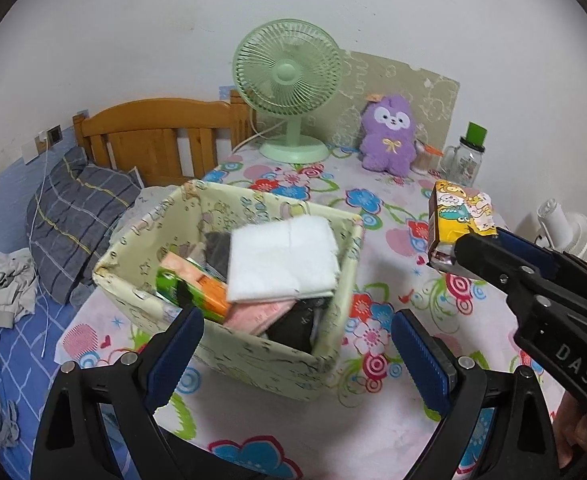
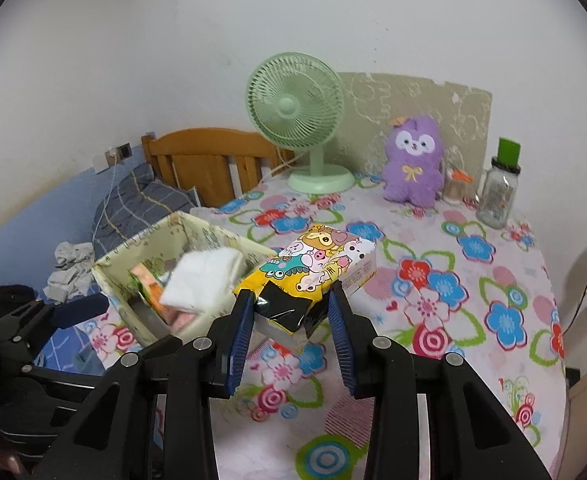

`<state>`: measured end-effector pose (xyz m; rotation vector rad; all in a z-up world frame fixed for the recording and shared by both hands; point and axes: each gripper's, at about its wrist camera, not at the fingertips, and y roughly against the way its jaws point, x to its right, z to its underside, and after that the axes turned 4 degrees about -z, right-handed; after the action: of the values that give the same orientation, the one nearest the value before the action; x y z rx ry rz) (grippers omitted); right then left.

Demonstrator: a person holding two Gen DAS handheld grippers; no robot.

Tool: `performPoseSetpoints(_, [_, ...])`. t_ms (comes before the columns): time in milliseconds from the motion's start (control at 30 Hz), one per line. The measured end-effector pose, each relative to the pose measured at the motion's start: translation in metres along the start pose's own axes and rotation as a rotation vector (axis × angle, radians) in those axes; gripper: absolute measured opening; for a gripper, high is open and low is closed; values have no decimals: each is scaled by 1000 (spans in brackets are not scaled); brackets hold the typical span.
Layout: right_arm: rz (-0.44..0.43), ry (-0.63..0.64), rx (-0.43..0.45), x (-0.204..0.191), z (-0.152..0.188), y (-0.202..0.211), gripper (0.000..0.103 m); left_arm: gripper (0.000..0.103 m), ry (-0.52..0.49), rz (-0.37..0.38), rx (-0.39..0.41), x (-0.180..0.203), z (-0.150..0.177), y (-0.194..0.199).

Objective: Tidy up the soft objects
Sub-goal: 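Lift the cartoon box with the right tool and carry it over the storage box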

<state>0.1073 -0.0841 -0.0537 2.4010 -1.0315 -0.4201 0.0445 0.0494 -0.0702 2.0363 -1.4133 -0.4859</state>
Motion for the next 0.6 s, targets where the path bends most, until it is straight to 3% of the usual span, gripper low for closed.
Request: performPoseSetpoints(600, [-81,108,-12,-67,-41,-39,40,96,122,-62,23,-75,-20,-6])
